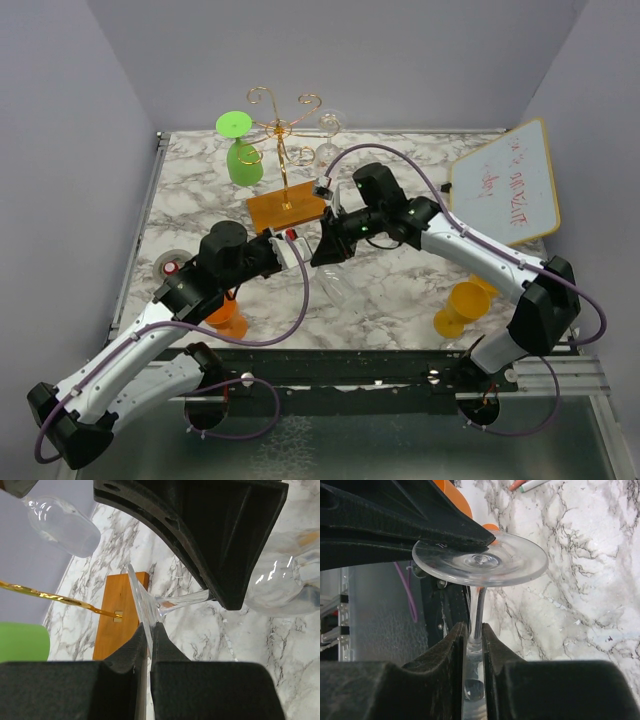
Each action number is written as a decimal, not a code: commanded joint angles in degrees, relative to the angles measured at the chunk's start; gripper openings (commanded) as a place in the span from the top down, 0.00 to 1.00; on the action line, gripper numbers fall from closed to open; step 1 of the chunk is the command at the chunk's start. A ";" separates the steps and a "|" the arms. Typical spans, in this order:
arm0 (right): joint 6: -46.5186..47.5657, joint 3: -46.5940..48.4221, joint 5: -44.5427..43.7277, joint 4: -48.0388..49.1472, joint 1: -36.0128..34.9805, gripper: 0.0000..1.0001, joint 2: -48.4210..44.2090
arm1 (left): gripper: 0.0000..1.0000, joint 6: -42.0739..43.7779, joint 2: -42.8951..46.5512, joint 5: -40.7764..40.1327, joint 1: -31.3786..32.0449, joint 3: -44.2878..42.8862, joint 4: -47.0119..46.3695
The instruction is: Place the wine glass upside down on the wine glass rack
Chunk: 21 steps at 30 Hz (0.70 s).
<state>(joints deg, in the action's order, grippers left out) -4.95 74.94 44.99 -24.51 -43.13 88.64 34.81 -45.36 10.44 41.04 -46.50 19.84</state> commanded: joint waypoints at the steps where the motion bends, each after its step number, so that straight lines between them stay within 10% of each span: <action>1: 2.11 1.21 0.86 -1.37 -0.28 0.82 1.48 | 1.00 -0.52 0.84 1.60 0.45 -1.88 -2.52; 8: 1.61 -2.67 -2.22 3.36 -0.28 1.00 -2.63 | 0.99 -3.31 2.68 -1.24 0.43 -1.75 -3.49; 21: -11.33 -15.25 -27.38 23.80 -0.20 0.99 -17.52 | 0.28 -23.69 6.04 -4.19 0.39 -0.88 -7.96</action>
<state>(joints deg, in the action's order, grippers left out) -11.79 61.41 30.06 -9.45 -43.44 74.70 22.85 -42.22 8.49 41.39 -46.98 15.94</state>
